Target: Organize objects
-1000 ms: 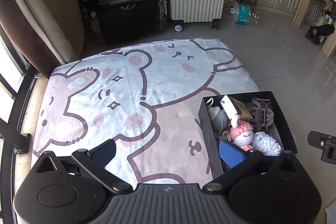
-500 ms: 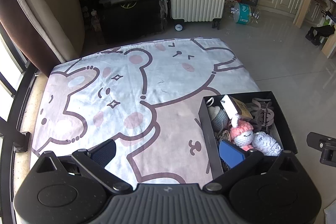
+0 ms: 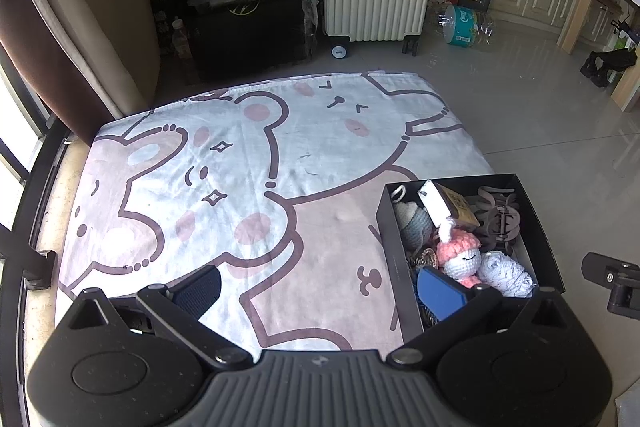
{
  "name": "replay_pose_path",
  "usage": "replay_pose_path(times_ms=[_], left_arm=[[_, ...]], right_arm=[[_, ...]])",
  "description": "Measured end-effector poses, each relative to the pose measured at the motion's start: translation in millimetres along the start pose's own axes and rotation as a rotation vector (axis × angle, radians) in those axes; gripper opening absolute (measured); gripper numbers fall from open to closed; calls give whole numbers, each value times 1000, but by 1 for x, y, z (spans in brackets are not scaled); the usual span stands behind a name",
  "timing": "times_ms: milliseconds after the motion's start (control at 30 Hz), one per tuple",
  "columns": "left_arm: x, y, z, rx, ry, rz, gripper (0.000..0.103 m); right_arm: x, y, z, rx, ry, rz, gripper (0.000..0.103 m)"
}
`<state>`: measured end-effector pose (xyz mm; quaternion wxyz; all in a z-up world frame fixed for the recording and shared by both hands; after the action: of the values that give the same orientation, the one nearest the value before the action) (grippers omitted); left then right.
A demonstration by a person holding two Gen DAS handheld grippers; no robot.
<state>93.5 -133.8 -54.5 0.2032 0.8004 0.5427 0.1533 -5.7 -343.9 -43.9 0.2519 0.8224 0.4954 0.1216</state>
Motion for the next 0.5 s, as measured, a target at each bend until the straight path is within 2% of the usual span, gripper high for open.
replay_pose_path(times_ms=[500], left_arm=[[-2, -1, 0, 1, -4, 1, 103]], right_arm=[[0, 0, 0, 0, 0, 1, 103]])
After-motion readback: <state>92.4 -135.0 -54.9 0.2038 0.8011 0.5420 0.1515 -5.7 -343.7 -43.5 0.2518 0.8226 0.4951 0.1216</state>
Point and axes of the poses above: each gripper's, at about its wrist camera, not at the fingertips, and z roughly the way its jaws point, x to its left, y to its top, the point moved 3 cm from there along z, roughly the way its jaws point, and after that the axes turned 5 degrees about x, right-handed, at the moved point
